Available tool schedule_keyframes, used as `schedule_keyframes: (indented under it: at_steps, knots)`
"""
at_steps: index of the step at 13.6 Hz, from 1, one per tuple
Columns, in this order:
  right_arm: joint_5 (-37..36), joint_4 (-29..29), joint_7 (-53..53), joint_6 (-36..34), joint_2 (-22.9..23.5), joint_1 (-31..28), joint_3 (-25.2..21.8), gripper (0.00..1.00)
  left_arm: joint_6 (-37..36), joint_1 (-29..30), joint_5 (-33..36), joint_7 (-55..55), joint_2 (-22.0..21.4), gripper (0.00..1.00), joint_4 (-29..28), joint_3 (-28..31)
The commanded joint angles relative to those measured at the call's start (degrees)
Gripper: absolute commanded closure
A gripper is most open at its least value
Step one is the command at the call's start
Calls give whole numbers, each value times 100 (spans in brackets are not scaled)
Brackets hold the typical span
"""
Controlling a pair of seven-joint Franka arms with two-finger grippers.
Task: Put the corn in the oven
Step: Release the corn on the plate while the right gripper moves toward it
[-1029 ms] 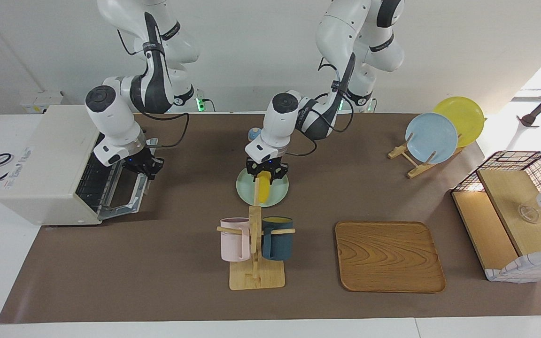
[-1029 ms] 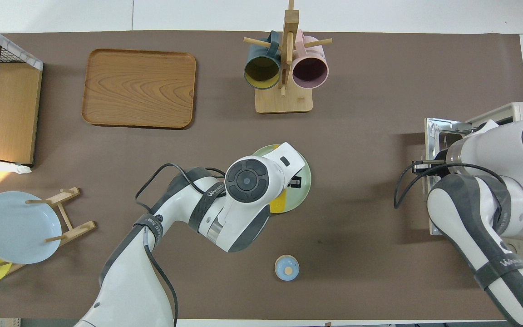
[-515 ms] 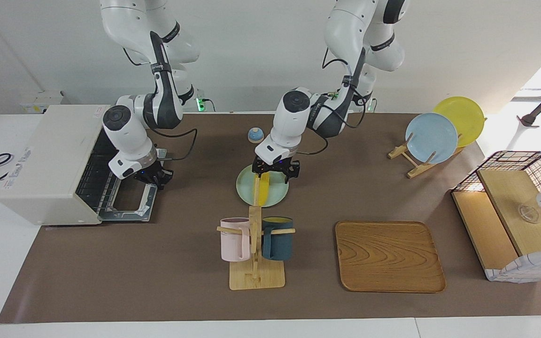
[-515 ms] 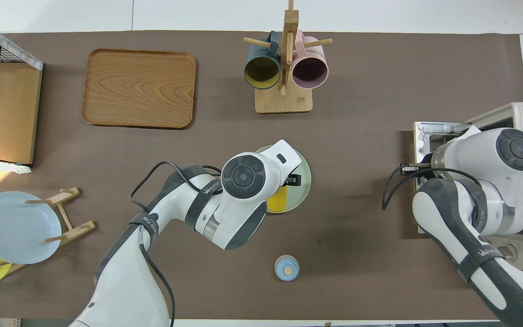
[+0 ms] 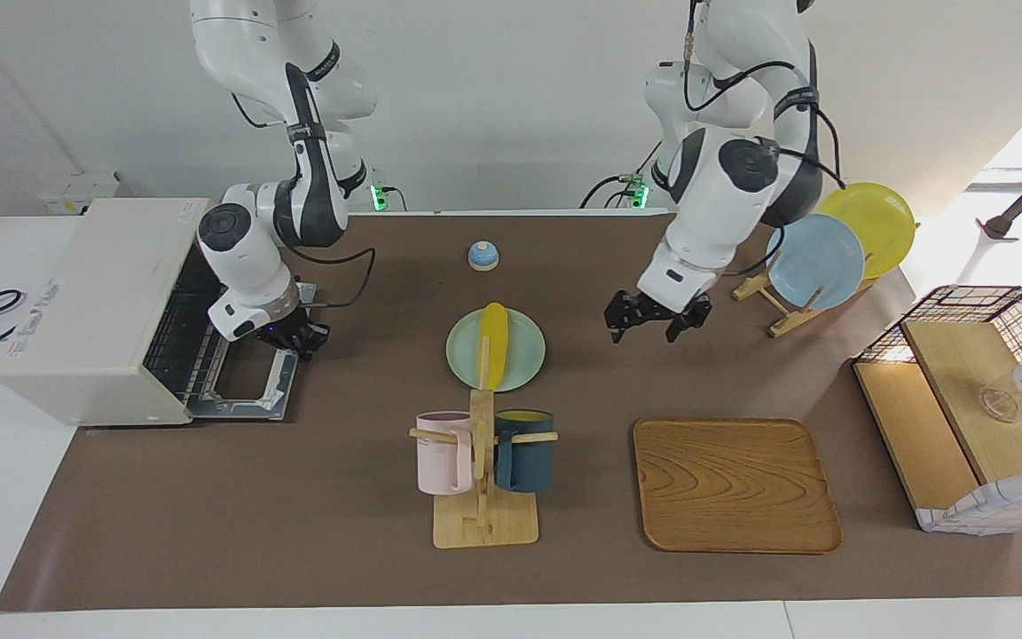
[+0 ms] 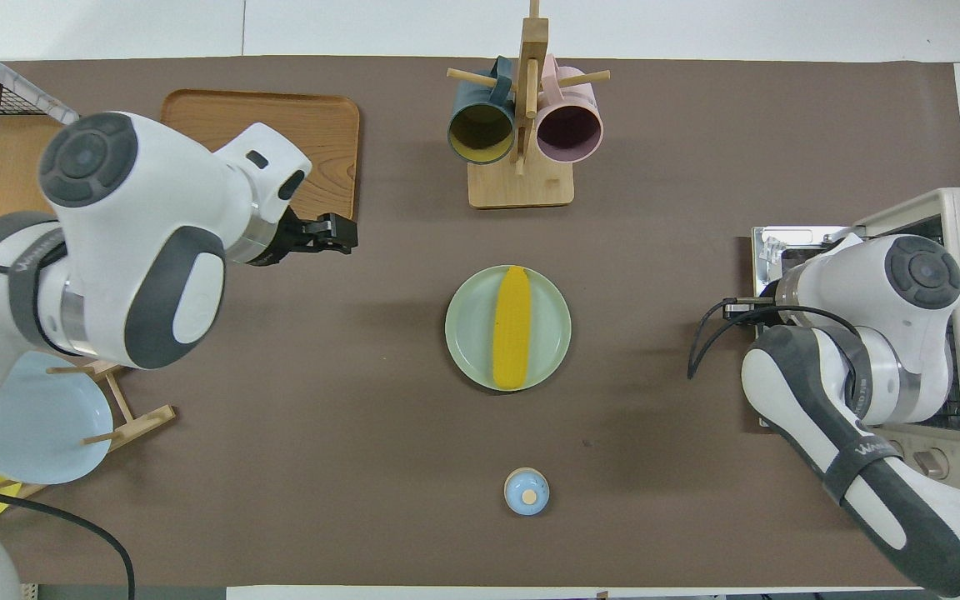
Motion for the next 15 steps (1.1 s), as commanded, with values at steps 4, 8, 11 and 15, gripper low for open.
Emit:
schedule_keyframes:
  at_steps: [4, 8, 11, 15]
  knots:
    - [87, 1470, 1292, -1465, 91, 1265, -42, 89, -824, 839, 475, 853, -123, 0, 473, -55]
    - [8, 2414, 2082, -1848, 364, 2432, -33, 76, -1554, 980, 713, 1170, -298, 0, 974, -55]
    - [-168, 3167, 2810, -1882, 925, 3136, -33, 54, -1959, 980, 774, 1179, -641, 0, 966, -46]
    - [-431, 3874, 3876, -1332, 1945, 3771, -25, 49, -2311, 980, 783, 1170, -1001, 0, 747, -20]
